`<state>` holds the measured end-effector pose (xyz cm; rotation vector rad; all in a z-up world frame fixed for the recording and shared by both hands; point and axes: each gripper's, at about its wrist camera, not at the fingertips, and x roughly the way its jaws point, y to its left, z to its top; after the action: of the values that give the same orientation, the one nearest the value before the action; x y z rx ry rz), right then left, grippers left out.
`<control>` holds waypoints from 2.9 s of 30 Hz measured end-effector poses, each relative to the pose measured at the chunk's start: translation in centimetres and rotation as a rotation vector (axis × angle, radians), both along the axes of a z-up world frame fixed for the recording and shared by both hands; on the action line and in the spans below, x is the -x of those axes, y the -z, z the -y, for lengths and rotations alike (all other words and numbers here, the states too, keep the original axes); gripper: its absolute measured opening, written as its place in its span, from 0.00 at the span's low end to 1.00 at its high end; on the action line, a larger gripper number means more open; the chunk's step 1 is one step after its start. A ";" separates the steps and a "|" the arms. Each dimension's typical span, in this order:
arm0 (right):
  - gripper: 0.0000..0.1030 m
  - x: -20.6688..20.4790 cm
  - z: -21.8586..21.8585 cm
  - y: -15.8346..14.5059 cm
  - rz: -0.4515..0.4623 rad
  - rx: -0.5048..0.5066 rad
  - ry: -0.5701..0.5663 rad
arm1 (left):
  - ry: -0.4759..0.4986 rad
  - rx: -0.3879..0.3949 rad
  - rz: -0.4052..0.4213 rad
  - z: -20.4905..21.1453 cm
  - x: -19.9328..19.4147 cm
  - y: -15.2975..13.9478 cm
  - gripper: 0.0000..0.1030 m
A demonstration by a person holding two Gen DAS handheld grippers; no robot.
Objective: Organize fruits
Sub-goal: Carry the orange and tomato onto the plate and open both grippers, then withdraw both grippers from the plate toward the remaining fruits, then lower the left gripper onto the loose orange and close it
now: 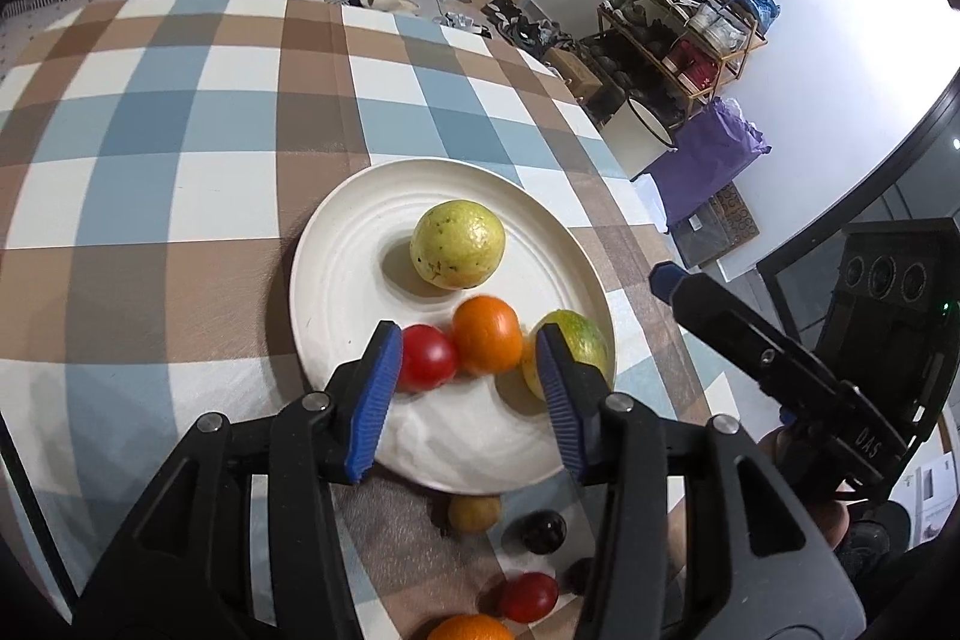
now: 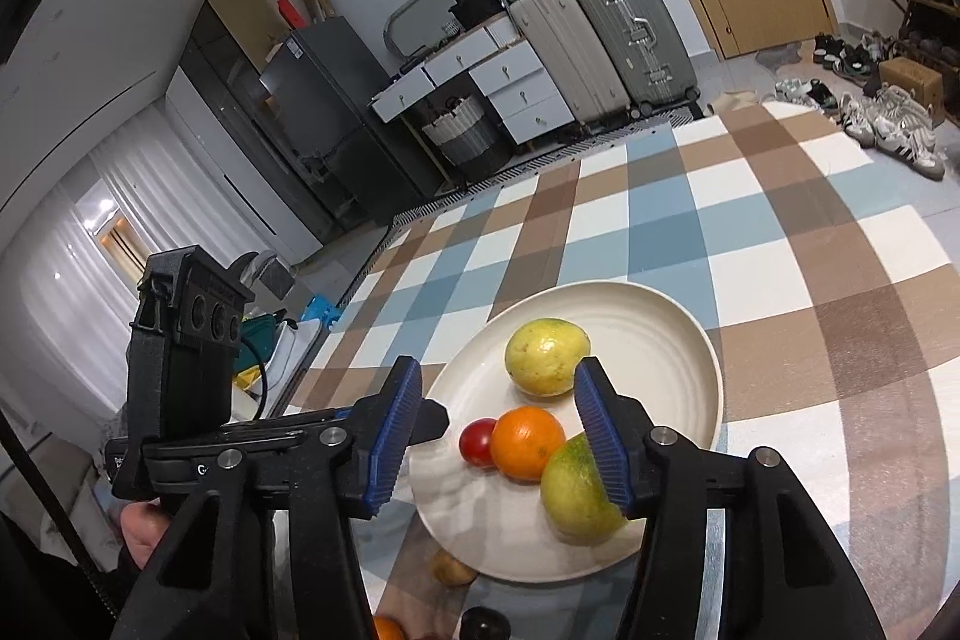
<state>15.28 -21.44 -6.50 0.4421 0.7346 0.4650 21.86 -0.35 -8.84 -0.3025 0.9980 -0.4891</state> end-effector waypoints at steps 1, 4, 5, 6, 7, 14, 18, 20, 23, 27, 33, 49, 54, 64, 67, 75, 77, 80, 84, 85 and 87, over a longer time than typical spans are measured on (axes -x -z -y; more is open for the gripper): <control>0.55 0.2 -0.1 -0.2 0.005 0.004 -0.001 | -0.003 -0.007 0.008 -0.1 0.5 -0.3 0.42; 0.60 0.9 -0.1 -0.6 0.027 0.011 0.000 | -0.012 -0.008 0.029 -0.4 1.8 -1.0 0.49; 0.63 1.2 -0.2 -0.8 0.032 0.014 0.000 | -0.016 -0.011 0.037 -0.6 2.3 -1.2 0.51; 0.65 1.6 -0.3 -1.0 0.042 0.018 0.000 | -0.019 -0.015 0.043 -0.6 2.7 -1.4 0.51; 0.65 1.9 -0.3 -1.2 0.050 0.019 0.000 | -0.023 -0.022 0.050 -0.7 3.2 -1.7 0.52; 0.73 4.3 -0.7 -2.4 0.100 0.025 -0.010 | -0.067 -0.066 0.123 -1.4 6.5 -3.5 0.65; 0.79 5.6 -0.9 -3.1 0.126 0.032 -0.009 | -0.077 -0.076 0.148 -1.7 8.0 -4.4 0.71; 0.81 6.1 -1.1 -3.3 0.133 0.036 -0.007 | -0.083 -0.080 0.162 -1.9 9.1 -4.9 0.74; 0.86 7.1 -1.1 -3.9 0.156 0.038 0.003 | -0.101 -0.091 0.182 -2.2 10.3 -5.5 0.79; 0.91 8.5 -1.3 -4.6 0.184 0.045 0.007 | -0.113 -0.099 0.203 -2.6 11.8 -6.3 0.80; 0.96 9.9 -1.4 -5.4 0.200 0.050 0.008 | -0.136 -0.122 0.238 -3.0 14.3 -7.4 0.88; 0.99 14.1 -2.0 -5.5 0.255 0.161 0.026 | -0.187 -0.153 0.254 -4.1 19.0 -6.6 0.99; 0.99 14.7 -2.1 -4.5 0.245 0.188 0.018 | -0.189 -0.178 0.266 -3.7 20.0 -5.6 0.99; 0.99 16.1 -2.5 -2.3 0.212 0.229 0.001 | -0.175 -0.234 0.265 -2.8 20.7 -3.2 0.99; 0.99 16.3 -2.7 -1.4 0.187 0.240 -0.014 | -0.152 -0.251 0.246 -2.4 20.6 -2.1 0.99; 0.99 16.4 -3.2 0.2 0.155 0.250 -0.032 | -0.127 -0.238 0.172 -2.3 19.1 0.6 0.99; 0.99 16.3 -3.2 0.5 0.148 0.250 -0.034 | -0.125 -0.241 0.157 -2.2 18.6 1.1 0.99; 0.99 16.0 -3.1 1.0 0.135 0.251 -0.033 | -0.112 -0.238 0.136 -2.1 17.9 1.9 0.99; 0.99 15.6 -2.8 1.6 0.115 0.241 -0.029 | -0.097 -0.226 0.108 -1.9 17.3 2.8 0.99; 0.99 15.5 -2.7 1.7 0.111 0.239 -0.028 | -0.093 -0.222 0.103 -1.8 17.2 3.0 0.99; 0.99 15.3 -2.6 2.0 0.103 0.234 -0.028 | -0.085 -0.213 0.094 -1.7 17.0 3.4 0.99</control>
<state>-0.02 -18.84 -8.52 0.1874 0.6868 0.4186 4.86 1.34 -12.21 -0.1290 0.9329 -0.3132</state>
